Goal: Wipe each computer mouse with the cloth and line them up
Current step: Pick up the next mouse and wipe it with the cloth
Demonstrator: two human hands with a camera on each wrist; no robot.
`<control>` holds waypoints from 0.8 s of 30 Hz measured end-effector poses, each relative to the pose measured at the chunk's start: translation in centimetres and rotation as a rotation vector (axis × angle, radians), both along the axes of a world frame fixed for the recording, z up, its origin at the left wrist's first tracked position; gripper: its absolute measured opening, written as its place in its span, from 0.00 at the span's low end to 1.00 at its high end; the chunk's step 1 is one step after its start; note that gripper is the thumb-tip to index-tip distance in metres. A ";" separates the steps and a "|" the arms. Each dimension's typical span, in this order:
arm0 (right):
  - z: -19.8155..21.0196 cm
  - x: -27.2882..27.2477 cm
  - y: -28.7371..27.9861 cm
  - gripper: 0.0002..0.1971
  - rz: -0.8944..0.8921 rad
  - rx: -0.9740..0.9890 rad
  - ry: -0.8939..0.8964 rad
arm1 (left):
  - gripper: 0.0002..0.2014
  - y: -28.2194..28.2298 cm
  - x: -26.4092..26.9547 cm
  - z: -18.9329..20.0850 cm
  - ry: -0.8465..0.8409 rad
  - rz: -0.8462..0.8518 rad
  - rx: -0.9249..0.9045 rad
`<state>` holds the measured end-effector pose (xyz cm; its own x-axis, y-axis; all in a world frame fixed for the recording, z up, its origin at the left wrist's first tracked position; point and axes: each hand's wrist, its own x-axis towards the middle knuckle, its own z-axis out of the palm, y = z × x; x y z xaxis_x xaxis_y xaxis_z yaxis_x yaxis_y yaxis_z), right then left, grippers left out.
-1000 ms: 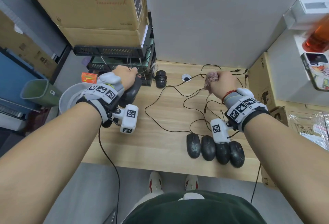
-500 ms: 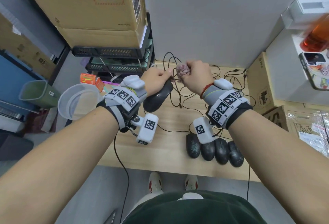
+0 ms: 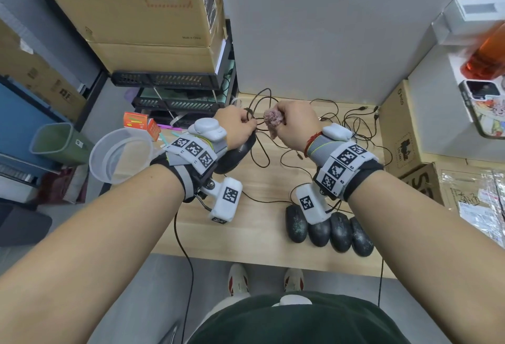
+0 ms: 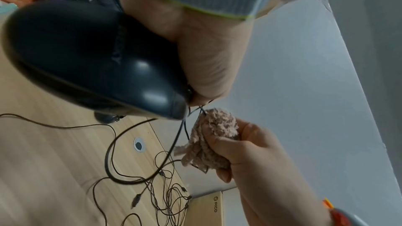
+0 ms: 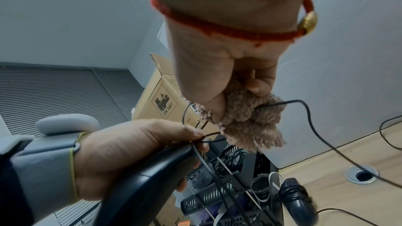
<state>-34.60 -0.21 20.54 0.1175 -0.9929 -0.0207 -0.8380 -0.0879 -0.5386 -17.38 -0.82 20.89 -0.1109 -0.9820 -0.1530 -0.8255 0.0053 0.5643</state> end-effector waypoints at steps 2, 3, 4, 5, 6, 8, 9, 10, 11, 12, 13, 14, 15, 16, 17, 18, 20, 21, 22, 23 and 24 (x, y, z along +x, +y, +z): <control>-0.2 -0.4 0.0 0.05 0.012 0.017 0.024 | 0.16 -0.2 0.5 -0.1 -0.017 0.045 0.000; -0.4 -0.8 -0.1 0.05 0.013 0.028 0.035 | 0.16 -0.3 0.8 -0.2 -0.018 0.064 0.006; -0.4 -1.1 -0.1 0.05 0.000 0.049 0.044 | 0.15 -0.5 1.4 -0.3 -0.023 0.084 0.009; -0.6 -1.8 -0.2 0.05 -0.018 0.068 0.046 | 0.15 -0.7 2.0 -0.3 -0.035 0.103 0.014; -0.6 -2.4 -0.2 0.05 -0.046 0.086 0.051 | 0.15 -0.8 2.7 -0.3 -0.045 0.121 0.016; -1.2 -4.2 -0.4 0.04 -0.111 0.113 0.073 | 0.16 -1.2 4.2 -0.5 -0.066 0.160 0.025; -1.4 -5.1 -0.4 0.03 -0.144 0.117 0.075 | 0.16 -1.3 5.0 -0.5 -0.076 0.182 0.034; -1.8 -6.0 -0.5 0.03 -0.188 0.123 0.072 | 0.16 -1.4 5.7 -0.6 -0.085 0.209 0.043; -2.0 -6.9 -0.5 0.02 -0.228 0.125 0.066 | 0.16 -1.5 6.4 -0.6 -0.093 0.236 0.048; -1.9 -7.7 -0.4 0.01 -0.268 0.134 0.062 | 0.16 -1.6 6.9 -0.6 -0.100 0.257 0.052; -2.0 -8.4 -0.3 0.02 -0.303 0.141 0.070 | 0.17 -1.7 7.4 -0.5 -0.101 0.277 0.055; -1.9 -9.0 -0.2 0.02 -0.335 0.140 0.084 | 0.16 -1.7 7.7 -0.5 -0.098 0.291 0.058; -1.9 -9.4 -0.1 0.02 -0.359 0.136 0.094 | 0.17 -1.7 7.9 -0.4 -0.093 0.298 0.066; -1.7 -9.6 0.0 0.04 -0.380 0.131 0.100 | 0.17 -1.7 7.8 -0.4 -0.087 0.299 0.075; -1.7 -9.5 0.0 0.04 -0.401 0.129 0.098 | 0.16 -1.6 7.6 -0.3 -0.083 0.300 0.085; -1.5 -9.3 0.0 0.04 -0.415 0.132 0.085 | 0.15 -1.4 7.3 -0.3 -0.079 0.299 0.094; -1.2 -8.6 -0.1 0.05 -0.429 0.145 0.037 | 0.15 -1.2 6.7 -0.5 -0.062 0.283 0.111; -1.1 -8.2 -0.2 0.06 -0.427 0.138 -0.004 | 0.15 -1.0 6.4 -0.7 -0.044 0.270 0.127; -0.9 -7.7 -0.2 0.07 -0.419 0.125 -0.057 | 0.16 -0.8 5.9 -0.8 -0.020 0.248 0.139; -0.8 -7.2 -0.3 0.08 -0.405 0.108 -0.102 | 0.15 -0.6 5.4 -0.8 0.004 0.225 0.148; -0.7 -6.6 -0.3 0.08 -0.380 0.088 -0.132 | 0.15 -0.3 4.8 -0.9 0.029 0.207 0.154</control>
<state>-41.16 -0.46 19.84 -0.2503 -0.9611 -0.1165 -0.7251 0.2658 -0.6353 -12.61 -1.11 20.02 0.0836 -0.9495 -0.3023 -0.7838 -0.2500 0.5685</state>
